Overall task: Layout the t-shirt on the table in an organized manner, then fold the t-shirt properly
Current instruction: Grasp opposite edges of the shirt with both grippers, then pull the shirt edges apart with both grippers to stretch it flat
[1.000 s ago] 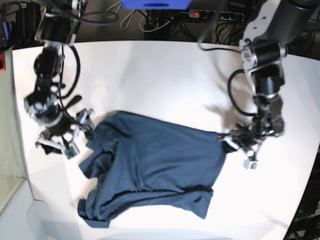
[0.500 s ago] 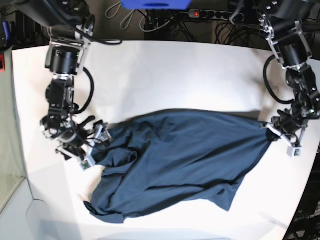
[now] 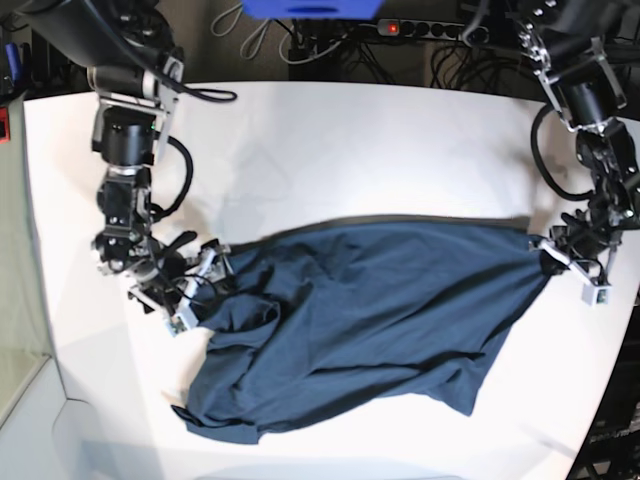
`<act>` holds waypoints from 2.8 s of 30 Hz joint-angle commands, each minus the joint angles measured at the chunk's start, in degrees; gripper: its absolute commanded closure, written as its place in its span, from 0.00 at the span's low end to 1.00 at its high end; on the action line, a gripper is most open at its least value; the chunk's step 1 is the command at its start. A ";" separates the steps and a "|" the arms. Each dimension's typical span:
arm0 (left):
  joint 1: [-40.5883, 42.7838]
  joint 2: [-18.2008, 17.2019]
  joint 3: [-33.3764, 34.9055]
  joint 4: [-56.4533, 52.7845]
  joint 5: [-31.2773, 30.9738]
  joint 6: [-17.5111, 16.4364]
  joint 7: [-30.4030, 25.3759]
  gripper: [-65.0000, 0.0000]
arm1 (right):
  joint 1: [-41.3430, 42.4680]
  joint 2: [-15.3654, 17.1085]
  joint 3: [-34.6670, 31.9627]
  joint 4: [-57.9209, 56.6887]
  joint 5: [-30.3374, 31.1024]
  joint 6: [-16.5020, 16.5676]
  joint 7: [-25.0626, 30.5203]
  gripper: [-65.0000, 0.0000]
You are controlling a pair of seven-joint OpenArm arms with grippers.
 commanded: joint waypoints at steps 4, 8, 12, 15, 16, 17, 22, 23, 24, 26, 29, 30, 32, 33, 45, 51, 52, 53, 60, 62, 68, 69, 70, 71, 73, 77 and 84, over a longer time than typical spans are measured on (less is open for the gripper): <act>-1.23 -1.10 -0.28 1.39 -0.91 -0.11 -1.10 1.00 | 1.00 0.41 0.00 0.94 0.35 -0.23 1.04 0.40; -1.23 -1.19 -0.28 1.39 -1.18 -0.11 -1.01 1.00 | -1.02 0.50 -0.09 3.58 0.09 -0.23 0.95 0.81; -1.40 -1.72 -0.89 3.14 -1.27 -0.28 -1.01 1.00 | -5.94 0.50 -0.26 17.20 0.00 -0.23 -4.67 1.00; -1.40 -1.98 -2.83 7.10 -1.27 -0.46 1.18 1.00 | -9.81 0.85 -0.62 31.53 0.17 -0.23 -9.42 1.00; -1.58 -1.98 -3.27 8.33 -1.27 -0.55 2.50 1.00 | -10.69 0.85 -1.41 35.58 0.17 -0.23 -10.74 1.00; -1.66 -2.07 -3.62 9.56 -1.27 -0.63 3.38 1.00 | -11.22 0.93 -2.46 38.65 0.17 -0.23 -11.62 1.00; -3.16 -2.07 -3.62 17.03 -1.27 -0.63 6.72 1.00 | -12.89 3.75 -7.30 52.02 0.09 -0.23 -19.00 1.00; -3.25 -2.07 -3.62 17.65 -1.27 -0.63 7.43 1.00 | -12.98 4.63 -7.82 53.86 0.09 -0.23 -20.85 1.00; -3.69 -2.07 -3.53 18.00 -1.27 -0.63 7.78 1.00 | -13.07 5.51 -8.79 54.92 0.09 -0.23 -22.87 1.00; -4.21 -1.81 -3.53 18.09 -1.09 -0.63 8.48 1.00 | -14.30 7.53 -12.31 55.62 0.09 -0.23 -26.91 1.00; -3.86 -1.81 -3.44 17.56 -1.09 -0.63 8.48 1.00 | -17.20 11.57 -17.06 55.88 0.09 -0.23 -29.29 1.00; -3.69 -1.72 -3.44 17.56 -1.00 -0.63 8.48 1.00 | -18.69 12.63 -18.64 55.88 0.09 -0.23 -29.02 1.00; -2.19 -1.72 -3.44 17.56 -1.00 -0.72 8.04 1.00 | -20.63 13.51 -21.19 55.80 0.09 -0.23 -28.94 1.00; -1.40 -1.72 -3.53 17.56 -1.27 -0.72 8.04 1.00 | -20.89 13.59 -22.24 55.71 0.09 -0.23 -28.50 1.00; 5.72 -1.54 -3.97 19.76 -1.35 -0.72 7.95 1.00 | -5.94 3.22 -25.06 26.52 -8.44 -0.23 -25.42 1.00; 8.09 -1.46 -3.97 22.22 -1.35 -0.72 7.95 1.00 | -3.48 0.23 -24.88 24.24 -17.14 -0.23 -25.86 0.67; 8.53 -1.46 -3.97 22.57 -1.35 -0.72 7.95 1.00 | -4.27 0.32 -24.70 26.08 -17.50 -0.23 -25.95 0.60; 8.88 -1.46 -3.97 22.66 -1.35 -0.72 7.95 1.00 | -5.50 0.41 -24.53 28.72 -17.58 -0.23 -25.95 0.53; 9.41 -0.58 -4.85 22.92 -1.35 -0.72 7.86 1.00 | -13.50 -0.38 -13.45 46.65 -17.41 -0.23 -25.86 0.34; 9.32 0.30 -6.34 22.92 -1.35 -0.72 7.86 1.00 | -14.91 -0.38 -11.69 45.51 -16.71 -0.23 -25.59 0.34; 8.97 1.27 -7.13 22.92 -1.27 -0.72 7.86 1.00 | -14.82 -0.21 -9.58 38.30 -8.71 -0.23 -25.51 0.34; 8.97 1.27 -7.13 22.92 -1.09 -0.72 7.86 1.00 | -14.74 -0.12 -9.67 37.07 -8.00 -0.23 -25.33 0.34; 8.97 1.27 -7.05 22.84 -1.09 -0.72 7.86 1.00 | -13.77 -0.12 -9.85 36.10 -7.30 -0.23 -25.33 0.34; 8.97 1.27 -7.05 22.84 -1.09 -0.72 7.86 1.00 | -12.89 -0.12 -9.67 35.22 -7.03 -0.23 -25.33 0.34; 9.15 1.27 -7.05 22.84 -1.09 -0.72 7.86 1.00 | -11.39 -0.12 -9.58 32.85 -6.77 -0.23 -25.33 0.34; 9.41 1.27 -7.13 22.75 -1.00 -0.72 7.86 1.00 | -8.49 -0.03 -9.58 26.35 -6.77 -0.23 -25.24 0.34; 9.41 1.36 -7.22 22.92 -1.00 -0.72 7.95 1.00 | -7.26 0.76 -9.93 19.22 -6.68 -0.23 -19.62 0.49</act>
